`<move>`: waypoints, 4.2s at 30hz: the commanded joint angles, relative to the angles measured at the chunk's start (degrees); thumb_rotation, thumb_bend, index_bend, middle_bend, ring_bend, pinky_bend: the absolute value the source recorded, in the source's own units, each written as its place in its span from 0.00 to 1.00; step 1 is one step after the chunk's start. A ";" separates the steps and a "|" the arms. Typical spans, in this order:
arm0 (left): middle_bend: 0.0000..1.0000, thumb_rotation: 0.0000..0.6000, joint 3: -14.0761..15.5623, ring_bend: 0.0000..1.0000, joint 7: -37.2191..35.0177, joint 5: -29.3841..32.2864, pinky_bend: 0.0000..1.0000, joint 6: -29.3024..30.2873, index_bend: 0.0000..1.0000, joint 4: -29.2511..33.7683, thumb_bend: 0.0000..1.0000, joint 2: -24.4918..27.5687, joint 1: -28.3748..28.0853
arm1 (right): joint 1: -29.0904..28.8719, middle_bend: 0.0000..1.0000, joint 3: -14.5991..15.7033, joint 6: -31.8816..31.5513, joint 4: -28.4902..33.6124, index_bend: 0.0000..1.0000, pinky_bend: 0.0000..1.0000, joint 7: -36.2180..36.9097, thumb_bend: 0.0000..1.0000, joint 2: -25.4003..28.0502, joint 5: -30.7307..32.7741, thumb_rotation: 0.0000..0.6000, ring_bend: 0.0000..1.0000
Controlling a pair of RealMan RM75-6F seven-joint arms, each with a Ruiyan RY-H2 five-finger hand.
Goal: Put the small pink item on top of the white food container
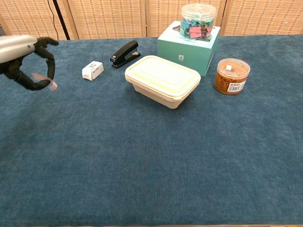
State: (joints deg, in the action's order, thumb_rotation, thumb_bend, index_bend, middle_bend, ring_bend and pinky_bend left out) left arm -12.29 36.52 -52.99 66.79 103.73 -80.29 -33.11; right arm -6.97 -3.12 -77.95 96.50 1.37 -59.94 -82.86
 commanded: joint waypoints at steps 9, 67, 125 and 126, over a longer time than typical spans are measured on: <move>0.00 1.00 -5.37 0.00 18.49 10.50 0.00 -5.47 0.62 -5.57 0.46 -5.08 -18.99 | -0.75 0.00 -1.26 0.91 -1.26 0.00 0.00 -0.64 0.00 -0.78 2.42 1.00 0.00; 0.00 1.00 -4.20 0.00 24.06 16.99 0.00 -7.80 0.00 -32.40 0.43 -24.97 -40.29 | -1.79 0.00 -3.00 5.04 -2.61 0.00 0.00 -0.66 0.00 -0.47 9.31 1.00 0.00; 0.00 1.00 9.02 0.00 -37.71 -18.27 0.00 16.47 0.00 -2.84 0.00 20.63 12.21 | -36.25 0.00 -11.80 37.50 0.00 0.00 0.00 -21.84 0.68 -10.59 22.07 1.00 0.00; 0.00 1.00 8.78 0.00 -38.10 -18.35 0.00 16.44 0.00 -2.93 0.00 20.69 12.41 | -36.99 0.00 -11.48 37.86 -0.36 0.00 0.00 -22.37 0.84 -11.03 22.07 1.00 0.00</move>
State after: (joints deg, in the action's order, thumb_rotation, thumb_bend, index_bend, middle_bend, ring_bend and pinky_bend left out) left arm -3.20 -1.24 -71.13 83.36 101.03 -59.81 -21.00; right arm -42.20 -15.35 -41.66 96.51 -20.84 -70.22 -60.61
